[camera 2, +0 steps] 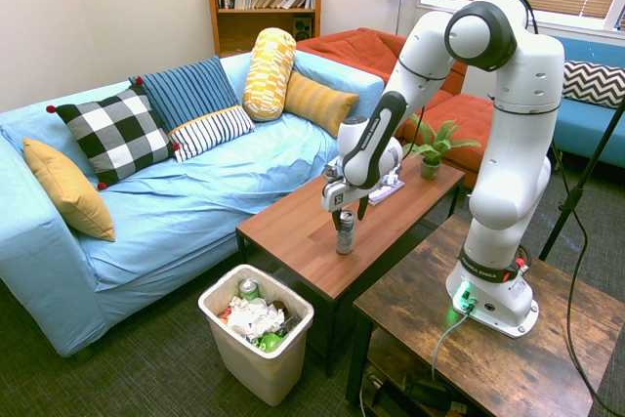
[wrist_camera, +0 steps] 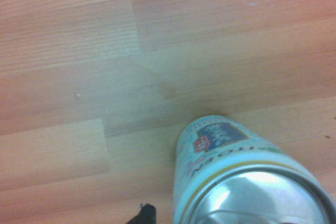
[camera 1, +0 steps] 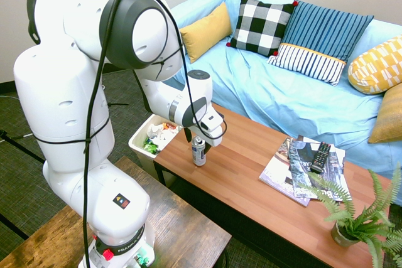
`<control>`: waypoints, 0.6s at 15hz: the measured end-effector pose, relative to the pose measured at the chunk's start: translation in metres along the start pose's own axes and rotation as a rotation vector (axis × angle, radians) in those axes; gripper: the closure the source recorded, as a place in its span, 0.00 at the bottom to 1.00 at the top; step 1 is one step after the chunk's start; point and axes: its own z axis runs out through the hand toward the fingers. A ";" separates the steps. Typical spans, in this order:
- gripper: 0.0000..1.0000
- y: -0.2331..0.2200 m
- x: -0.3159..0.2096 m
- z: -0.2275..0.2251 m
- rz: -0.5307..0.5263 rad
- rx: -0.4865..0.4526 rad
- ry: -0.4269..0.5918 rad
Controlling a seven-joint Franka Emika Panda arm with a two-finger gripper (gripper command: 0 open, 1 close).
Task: Throw the can in the trash bin
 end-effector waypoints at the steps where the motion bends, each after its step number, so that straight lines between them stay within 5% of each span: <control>1: 0.00 0.000 0.002 0.006 0.003 -0.002 0.001; 3: 0.00 -0.004 0.004 0.015 0.001 -0.004 0.006; 4: 1.00 -0.005 0.005 0.019 0.000 -0.006 0.007; 9: 1.00 -0.007 0.005 0.023 0.013 -0.010 0.006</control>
